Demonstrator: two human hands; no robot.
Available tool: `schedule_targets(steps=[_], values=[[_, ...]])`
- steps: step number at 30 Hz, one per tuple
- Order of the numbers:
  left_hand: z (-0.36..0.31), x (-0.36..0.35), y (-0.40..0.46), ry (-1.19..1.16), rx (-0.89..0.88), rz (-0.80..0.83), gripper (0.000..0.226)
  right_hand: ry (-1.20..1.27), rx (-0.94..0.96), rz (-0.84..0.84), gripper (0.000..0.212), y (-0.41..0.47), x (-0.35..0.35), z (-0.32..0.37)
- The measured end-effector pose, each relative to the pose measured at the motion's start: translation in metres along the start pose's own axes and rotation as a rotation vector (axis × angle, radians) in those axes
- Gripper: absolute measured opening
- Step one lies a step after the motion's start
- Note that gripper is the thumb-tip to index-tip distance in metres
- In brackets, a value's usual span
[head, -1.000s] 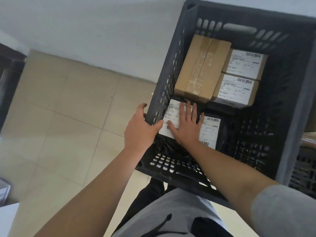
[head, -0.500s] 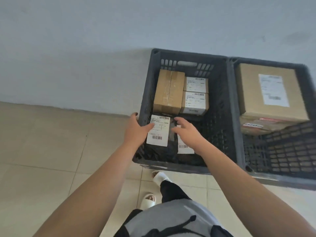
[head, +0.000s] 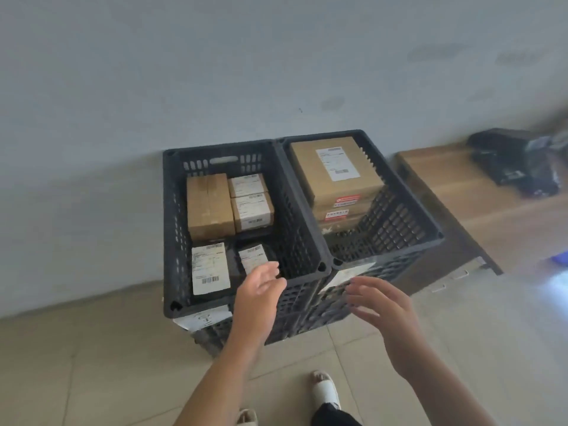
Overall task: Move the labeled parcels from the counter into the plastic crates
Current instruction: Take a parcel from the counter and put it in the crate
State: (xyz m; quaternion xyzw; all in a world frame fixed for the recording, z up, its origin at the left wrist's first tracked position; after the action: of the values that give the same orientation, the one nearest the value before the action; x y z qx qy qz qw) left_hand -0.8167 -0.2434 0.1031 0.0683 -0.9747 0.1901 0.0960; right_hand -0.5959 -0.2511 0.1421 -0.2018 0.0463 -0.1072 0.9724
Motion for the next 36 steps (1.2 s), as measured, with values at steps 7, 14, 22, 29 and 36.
schedule_targets(steps=[7, 14, 22, 29, 36], values=[[-0.048, -0.138, -0.009, 0.118, -0.026, 0.203, 0.021, 0.204, 0.061, -0.158, 0.022, 0.017, 0.115, 0.017], [-0.108, -0.331, -0.015, 0.107, -0.056, 0.403, 0.021, 0.459, 0.143, -0.376, 0.022, 0.038, 0.302, 0.042], [-0.121, -0.485, -0.035, 0.188, -0.037, 0.569, 0.024, 0.580, 0.098, -0.512, 0.023, 0.068, 0.438, 0.037], [-0.143, -0.580, 0.007, 0.251, -0.025, 0.610, 0.025, 0.629, 0.080, -0.591, 0.021, 0.125, 0.511, 0.045], [-0.191, -0.699, 0.093, 0.257, 0.005, 0.649, 0.022, 0.560, 0.057, -0.655, 0.021, 0.225, 0.588, 0.094]])
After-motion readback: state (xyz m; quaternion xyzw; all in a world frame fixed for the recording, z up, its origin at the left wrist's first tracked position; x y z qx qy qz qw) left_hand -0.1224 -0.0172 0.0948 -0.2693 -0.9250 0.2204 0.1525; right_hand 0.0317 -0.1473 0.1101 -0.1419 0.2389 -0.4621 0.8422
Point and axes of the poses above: each hand's wrist, its own y-axis towards the middle knuckle, its own x-axis out of the back of the hand, z = x × y, the point moved 2 cm from there along y, towards the middle knuckle, and after that the axes turned 12 degrees about y, right-handed, at the moved point
